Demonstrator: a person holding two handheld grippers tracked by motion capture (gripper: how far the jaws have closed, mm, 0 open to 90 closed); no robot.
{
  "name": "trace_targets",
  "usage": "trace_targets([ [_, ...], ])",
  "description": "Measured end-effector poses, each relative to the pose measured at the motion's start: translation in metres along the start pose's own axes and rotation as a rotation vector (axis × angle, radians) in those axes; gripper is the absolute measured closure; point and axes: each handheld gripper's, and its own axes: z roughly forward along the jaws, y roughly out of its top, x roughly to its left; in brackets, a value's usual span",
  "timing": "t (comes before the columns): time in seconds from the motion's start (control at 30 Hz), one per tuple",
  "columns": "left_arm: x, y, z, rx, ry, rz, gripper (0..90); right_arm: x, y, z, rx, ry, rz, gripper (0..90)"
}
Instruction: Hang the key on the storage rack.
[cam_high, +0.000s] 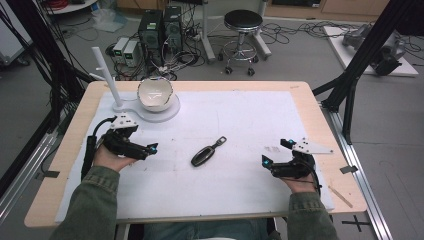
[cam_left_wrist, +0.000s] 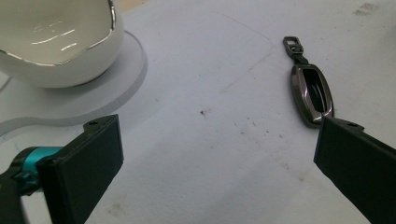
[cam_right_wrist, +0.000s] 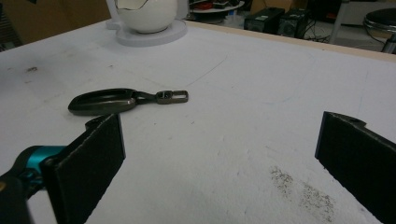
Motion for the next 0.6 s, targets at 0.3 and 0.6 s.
trace_targets([
  [0.3, -0.013, 0.019, 0.025, 0.058, -0.048, 0.026, 1.9, 0.000, 0.000, 0.001, 0.000, 0.001, -0.001, 0.5],
  [0.6, -0.021, 0.024, 0.054, 0.116, -0.070, 0.023, 1.9, -0.003, -0.002, 0.000, -0.006, 0.001, 0.015, 0.5],
])
